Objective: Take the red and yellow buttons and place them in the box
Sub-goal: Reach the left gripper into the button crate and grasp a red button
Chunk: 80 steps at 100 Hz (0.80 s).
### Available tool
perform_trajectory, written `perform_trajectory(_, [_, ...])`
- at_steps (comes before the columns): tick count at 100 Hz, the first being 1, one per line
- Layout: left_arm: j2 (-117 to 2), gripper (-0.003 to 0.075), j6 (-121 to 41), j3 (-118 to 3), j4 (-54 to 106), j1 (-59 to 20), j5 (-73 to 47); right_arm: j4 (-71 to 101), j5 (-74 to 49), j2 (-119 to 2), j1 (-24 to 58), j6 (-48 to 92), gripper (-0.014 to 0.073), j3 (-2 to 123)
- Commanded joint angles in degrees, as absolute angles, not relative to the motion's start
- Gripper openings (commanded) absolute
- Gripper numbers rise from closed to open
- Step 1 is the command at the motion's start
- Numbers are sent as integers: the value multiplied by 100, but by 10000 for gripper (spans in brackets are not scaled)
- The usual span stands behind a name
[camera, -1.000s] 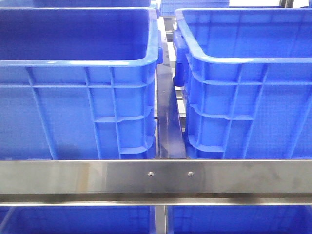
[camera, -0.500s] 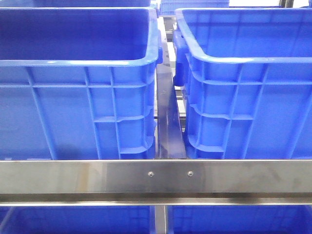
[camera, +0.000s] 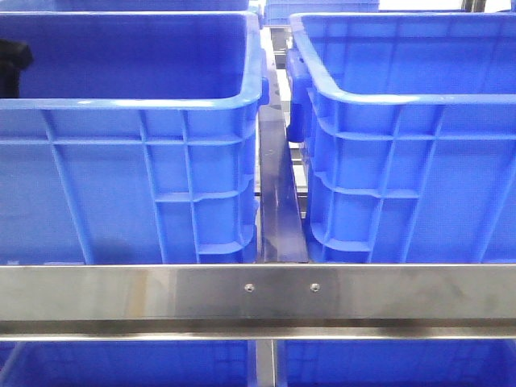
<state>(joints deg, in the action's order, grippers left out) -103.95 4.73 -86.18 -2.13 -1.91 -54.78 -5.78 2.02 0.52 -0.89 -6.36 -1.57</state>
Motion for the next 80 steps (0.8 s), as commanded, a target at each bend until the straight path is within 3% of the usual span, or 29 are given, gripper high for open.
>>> perform_trajectory(1, [-10339, 525, 476, -8912, -207, -240, -5409, -631, 670, 208, -109, -612, -69, -46])
perform_trajectory(36, [-10624, 515, 476, -8914, -207, -240, -5344, -631, 670, 208, -109, -612, -69, -46])
perform_trajectory(43, [-10624, 461, 476, -8914, -218, -240, -5318, -631, 670, 208, -109, -612, -69, -46])
perform_trajectory(65, [-10624, 163, 476, -8914, -218, -240, -5226, -631, 670, 208, -109, -612, -69, -46])
perform_trajectory(80, [-10610, 81, 476, -8914, -218, -240, -5218, -631, 670, 208, -109, -612, -69, -46])
